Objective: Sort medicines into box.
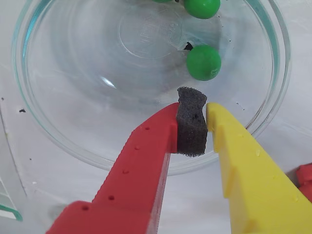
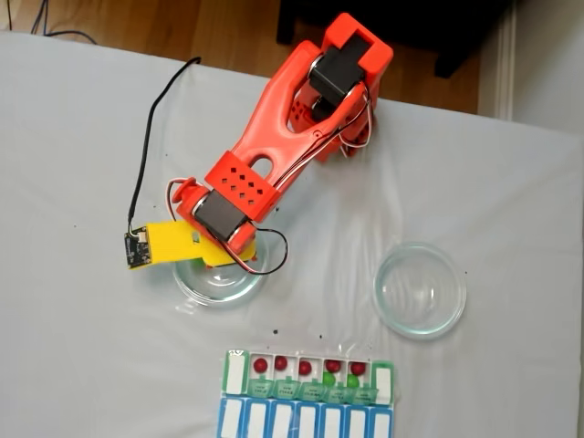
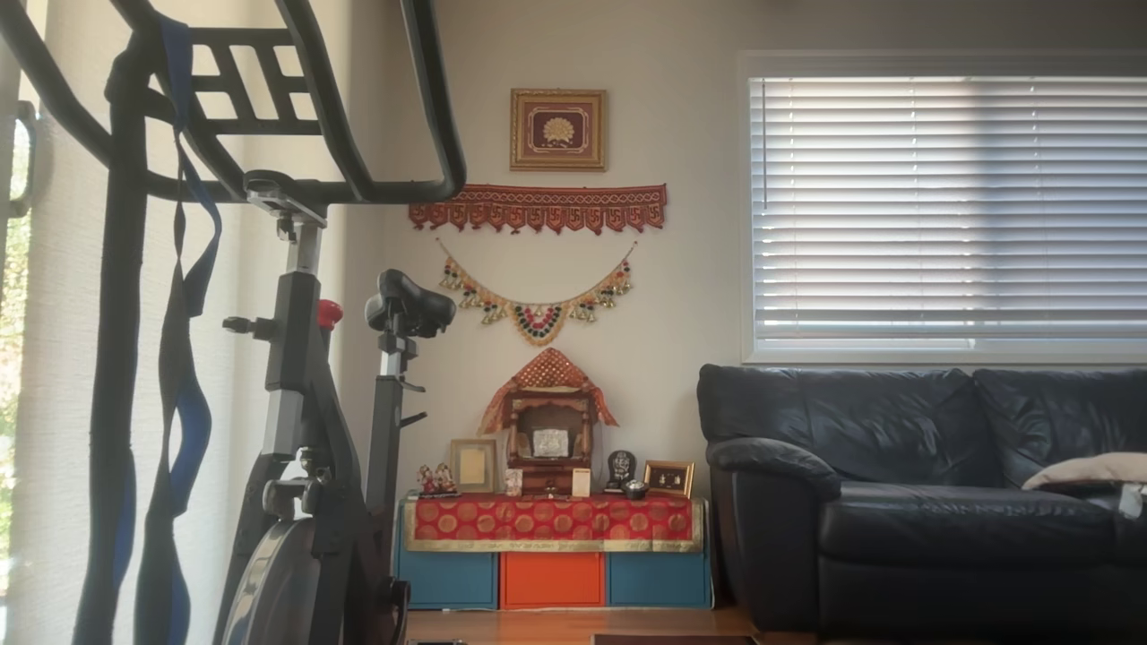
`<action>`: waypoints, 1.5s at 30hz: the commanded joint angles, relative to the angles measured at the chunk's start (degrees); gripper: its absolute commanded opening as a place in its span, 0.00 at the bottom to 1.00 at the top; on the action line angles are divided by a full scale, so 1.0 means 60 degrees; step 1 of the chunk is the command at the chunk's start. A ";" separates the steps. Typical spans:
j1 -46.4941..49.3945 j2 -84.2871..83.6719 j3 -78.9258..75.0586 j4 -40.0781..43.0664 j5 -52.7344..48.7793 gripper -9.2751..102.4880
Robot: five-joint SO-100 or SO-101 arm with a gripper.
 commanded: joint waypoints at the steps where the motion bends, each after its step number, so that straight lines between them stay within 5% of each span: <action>1: 0.0161 0.0029 -0.0571 0.0044 -0.0234 0.10; 35: 0.0000 -0.0029 0.0000 -0.0776 -0.2080 0.11; 45: 0.0190 0.0234 0.0190 -0.0732 -0.2300 0.22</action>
